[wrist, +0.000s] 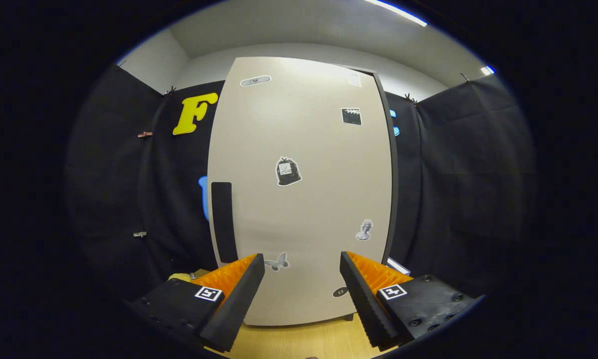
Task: Open the shoe cabinet door, grab the shoes and put them into the shoe cabinet, then close the shoe cabinet door.
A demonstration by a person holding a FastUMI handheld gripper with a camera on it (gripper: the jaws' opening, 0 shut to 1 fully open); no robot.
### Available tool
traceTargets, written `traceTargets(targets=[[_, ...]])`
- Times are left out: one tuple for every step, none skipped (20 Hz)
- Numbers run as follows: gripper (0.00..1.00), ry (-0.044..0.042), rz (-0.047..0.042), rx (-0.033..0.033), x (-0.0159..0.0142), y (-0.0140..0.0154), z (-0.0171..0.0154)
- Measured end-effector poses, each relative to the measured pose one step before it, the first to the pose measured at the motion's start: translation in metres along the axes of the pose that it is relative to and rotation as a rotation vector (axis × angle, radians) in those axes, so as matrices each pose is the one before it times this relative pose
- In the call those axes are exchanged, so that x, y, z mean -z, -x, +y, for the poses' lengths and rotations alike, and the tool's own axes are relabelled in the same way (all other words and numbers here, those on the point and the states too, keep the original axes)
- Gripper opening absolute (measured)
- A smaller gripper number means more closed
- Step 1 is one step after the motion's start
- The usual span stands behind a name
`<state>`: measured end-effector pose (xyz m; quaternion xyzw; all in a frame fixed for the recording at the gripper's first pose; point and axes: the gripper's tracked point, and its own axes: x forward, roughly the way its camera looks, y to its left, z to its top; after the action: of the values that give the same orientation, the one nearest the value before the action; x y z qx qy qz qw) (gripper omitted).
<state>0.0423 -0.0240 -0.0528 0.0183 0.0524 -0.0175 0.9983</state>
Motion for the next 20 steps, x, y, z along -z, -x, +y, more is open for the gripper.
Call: traceTargets(targets=[[0.98,-0.00447,0.00338,0.0054,0.00065,0.00259,-0.0012],[0.98,-0.0021,0.00508,0.00245,0.00032,0.00141,-0.00008],[0.98,-0.00233,0.00569,0.00211,0.00024,0.0026,-0.00005],[0.98,-0.00318,0.00568,-0.001,0.00048,0.0023,0.00023],[0.98,-0.00237,0.00485,0.00066,0.00039,0.00321,-0.00025],[0.98,0.00051,0.003,0.001,0.00061,0.00259,-0.00074],[0.98,0.00294,0.0012,0.00145,0.00001,0.00248,-0.00128],[0.98,0.00361,0.00133,0.00417,-0.00016,0.00306,-0.00175],[0.98,0.00271,0.0009,0.0043,0.00007,0.00159,-0.00154],[0.98,0.00183,-0.00012,0.00546,-0.00034,0.00274,-0.00138],[0.98,-0.00133,-0.00025,0.00261,-0.00045,0.00075,-0.00083],[0.98,-0.00238,0.00129,0.00013,-0.00036,0.00289,0.00142],[0.98,-0.00233,0.00232,0.00335,-0.0006,0.00012,0.00071],[0.98,0.00119,0.00178,0.00183,-0.00147,0.00078,0.00086],[0.98,0.00238,0.00014,0.00129,-0.00005,0.00063,0.00093],[0.98,0.00193,-0.0026,0.00343,-0.00125,0.00292,-0.00042],[0.98,0.00013,-0.00293,0.00226,-0.00162,0.00071,0.00014],[0.98,0.00052,-0.00245,0.00304,-0.00065,0.00058,0.00008],[0.98,0.00004,0.00023,0.00331,-0.00022,0.00042,-0.00057],[0.98,-0.00093,-0.00001,0.00214,-0.00052,0.00077,-0.00009]])
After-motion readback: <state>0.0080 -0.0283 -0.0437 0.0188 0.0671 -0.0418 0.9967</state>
